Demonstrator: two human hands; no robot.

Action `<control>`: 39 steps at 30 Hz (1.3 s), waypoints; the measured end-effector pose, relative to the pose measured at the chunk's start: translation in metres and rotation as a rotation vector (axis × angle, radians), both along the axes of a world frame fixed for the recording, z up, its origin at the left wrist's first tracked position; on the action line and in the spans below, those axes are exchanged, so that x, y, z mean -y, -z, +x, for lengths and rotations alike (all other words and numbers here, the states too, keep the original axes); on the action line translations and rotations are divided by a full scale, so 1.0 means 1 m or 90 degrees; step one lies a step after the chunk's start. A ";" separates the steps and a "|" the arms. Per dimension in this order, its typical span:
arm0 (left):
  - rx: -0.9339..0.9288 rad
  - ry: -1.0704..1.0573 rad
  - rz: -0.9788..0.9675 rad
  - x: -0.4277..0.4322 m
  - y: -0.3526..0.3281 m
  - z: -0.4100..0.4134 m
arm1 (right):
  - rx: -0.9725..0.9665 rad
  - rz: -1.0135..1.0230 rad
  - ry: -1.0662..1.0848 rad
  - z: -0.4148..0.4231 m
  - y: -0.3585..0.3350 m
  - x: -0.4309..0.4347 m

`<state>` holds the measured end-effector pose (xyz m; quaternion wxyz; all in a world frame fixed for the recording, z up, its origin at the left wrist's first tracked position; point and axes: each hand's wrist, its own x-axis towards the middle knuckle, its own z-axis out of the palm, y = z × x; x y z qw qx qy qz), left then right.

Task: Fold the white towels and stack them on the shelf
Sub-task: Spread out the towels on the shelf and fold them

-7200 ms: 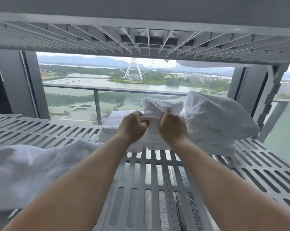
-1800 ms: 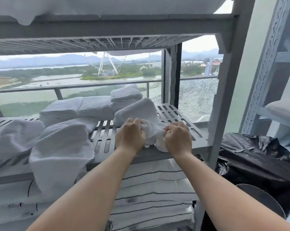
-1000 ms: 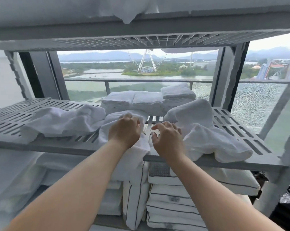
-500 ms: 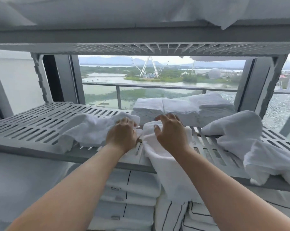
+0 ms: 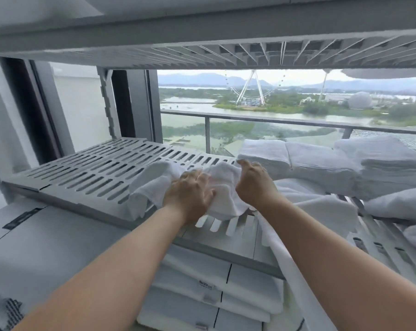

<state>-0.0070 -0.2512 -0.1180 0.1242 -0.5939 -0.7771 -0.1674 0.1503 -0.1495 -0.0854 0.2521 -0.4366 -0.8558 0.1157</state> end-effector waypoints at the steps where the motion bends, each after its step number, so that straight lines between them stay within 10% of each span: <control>1: -0.009 -0.008 -0.004 -0.002 -0.001 -0.004 | -0.010 -0.007 -0.002 -0.007 -0.001 -0.007; 19: 0.014 -0.005 -0.287 -0.057 -0.015 -0.057 | -0.079 -0.104 0.027 -0.048 0.025 -0.055; 39: -0.057 0.201 -0.237 -0.095 0.014 -0.122 | -0.151 -0.016 0.202 -0.086 0.043 -0.033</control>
